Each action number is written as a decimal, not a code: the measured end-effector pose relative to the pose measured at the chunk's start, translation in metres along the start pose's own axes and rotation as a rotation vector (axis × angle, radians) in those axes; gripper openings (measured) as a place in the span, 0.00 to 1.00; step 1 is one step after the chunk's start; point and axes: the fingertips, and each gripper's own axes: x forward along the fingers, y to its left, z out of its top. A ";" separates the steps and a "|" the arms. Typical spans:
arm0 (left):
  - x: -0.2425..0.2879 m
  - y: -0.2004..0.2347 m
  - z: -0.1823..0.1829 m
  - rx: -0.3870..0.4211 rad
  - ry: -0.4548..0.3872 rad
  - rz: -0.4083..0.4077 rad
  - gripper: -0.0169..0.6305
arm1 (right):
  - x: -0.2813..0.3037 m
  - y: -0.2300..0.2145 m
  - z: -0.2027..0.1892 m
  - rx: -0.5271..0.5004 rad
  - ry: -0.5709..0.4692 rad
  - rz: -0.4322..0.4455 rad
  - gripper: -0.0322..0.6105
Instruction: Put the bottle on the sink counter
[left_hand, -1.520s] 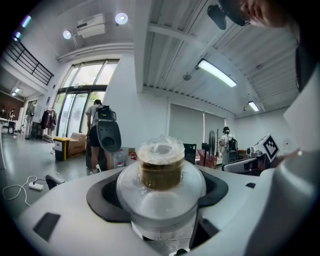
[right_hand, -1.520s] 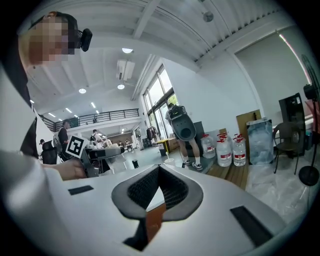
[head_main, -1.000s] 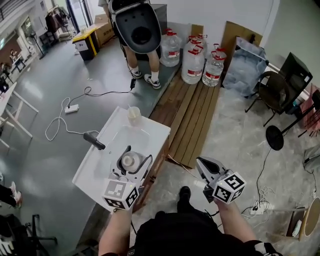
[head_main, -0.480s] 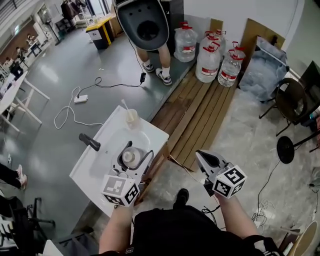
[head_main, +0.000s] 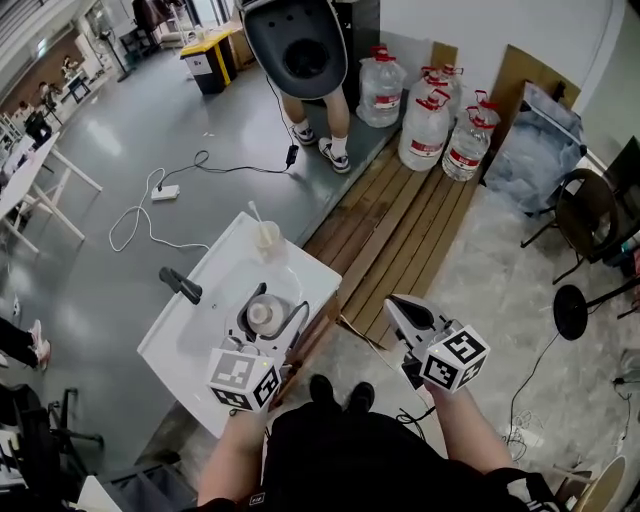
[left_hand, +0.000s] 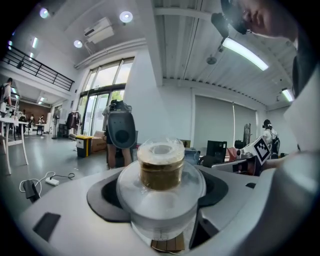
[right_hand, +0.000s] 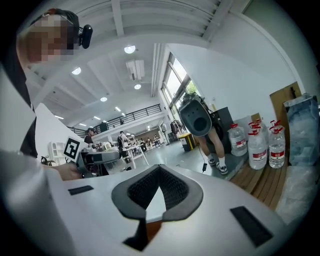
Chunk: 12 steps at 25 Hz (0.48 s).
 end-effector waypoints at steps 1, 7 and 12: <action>0.000 0.005 0.000 0.002 0.000 0.003 0.55 | 0.005 0.001 0.002 -0.002 -0.001 -0.001 0.07; 0.002 0.041 0.002 0.022 -0.007 -0.018 0.55 | 0.042 0.011 0.008 -0.027 0.020 -0.022 0.07; 0.002 0.066 -0.001 -0.009 -0.022 -0.053 0.55 | 0.069 0.014 0.014 -0.059 0.014 -0.060 0.07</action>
